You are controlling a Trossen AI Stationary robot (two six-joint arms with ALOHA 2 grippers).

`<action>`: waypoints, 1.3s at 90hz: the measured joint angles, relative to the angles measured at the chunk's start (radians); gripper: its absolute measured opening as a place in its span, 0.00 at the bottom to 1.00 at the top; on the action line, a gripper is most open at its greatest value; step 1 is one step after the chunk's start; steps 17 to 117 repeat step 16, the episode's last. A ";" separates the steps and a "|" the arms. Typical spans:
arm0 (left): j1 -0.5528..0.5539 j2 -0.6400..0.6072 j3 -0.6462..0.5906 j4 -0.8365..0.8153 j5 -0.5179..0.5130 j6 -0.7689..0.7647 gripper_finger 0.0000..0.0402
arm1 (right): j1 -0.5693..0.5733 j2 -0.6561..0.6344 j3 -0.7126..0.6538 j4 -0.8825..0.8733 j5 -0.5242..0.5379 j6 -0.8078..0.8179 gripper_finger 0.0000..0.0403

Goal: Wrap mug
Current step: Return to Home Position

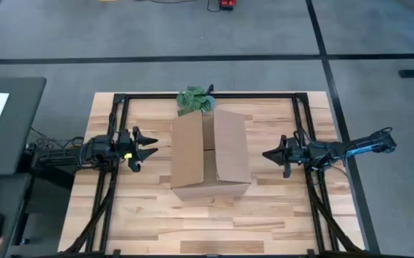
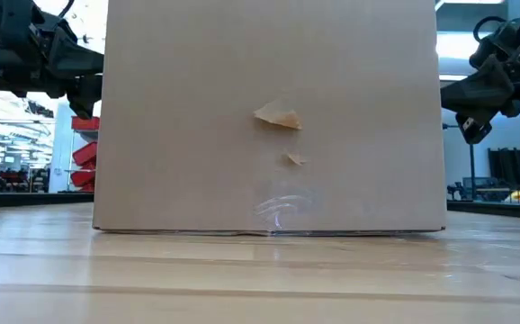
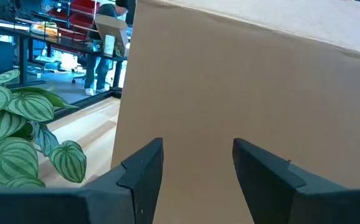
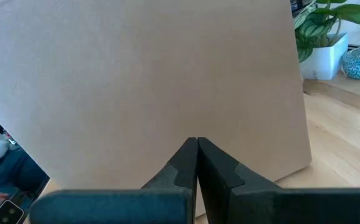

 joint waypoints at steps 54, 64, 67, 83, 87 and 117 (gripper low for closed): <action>0.000 0.000 0.000 0.000 0.000 0.000 0.43 | 0.000 0.000 0.000 0.000 0.000 0.000 0.00; 0.000 0.000 0.000 0.000 0.000 0.000 0.43 | 0.000 0.000 0.000 0.000 0.000 0.000 0.00; 0.000 0.000 0.000 0.000 0.000 0.000 0.43 | 0.000 0.000 0.000 0.000 0.000 0.000 0.00; 0.000 0.000 0.000 0.000 0.000 0.000 0.43 | 0.000 0.000 0.000 0.000 0.000 0.000 0.00; 0.000 0.000 0.000 0.000 0.000 0.000 0.43 | 0.000 0.000 0.000 0.000 0.000 0.000 0.00; 0.000 0.000 0.000 0.000 0.000 0.000 0.43 | 0.000 0.000 0.000 0.000 0.000 0.000 0.00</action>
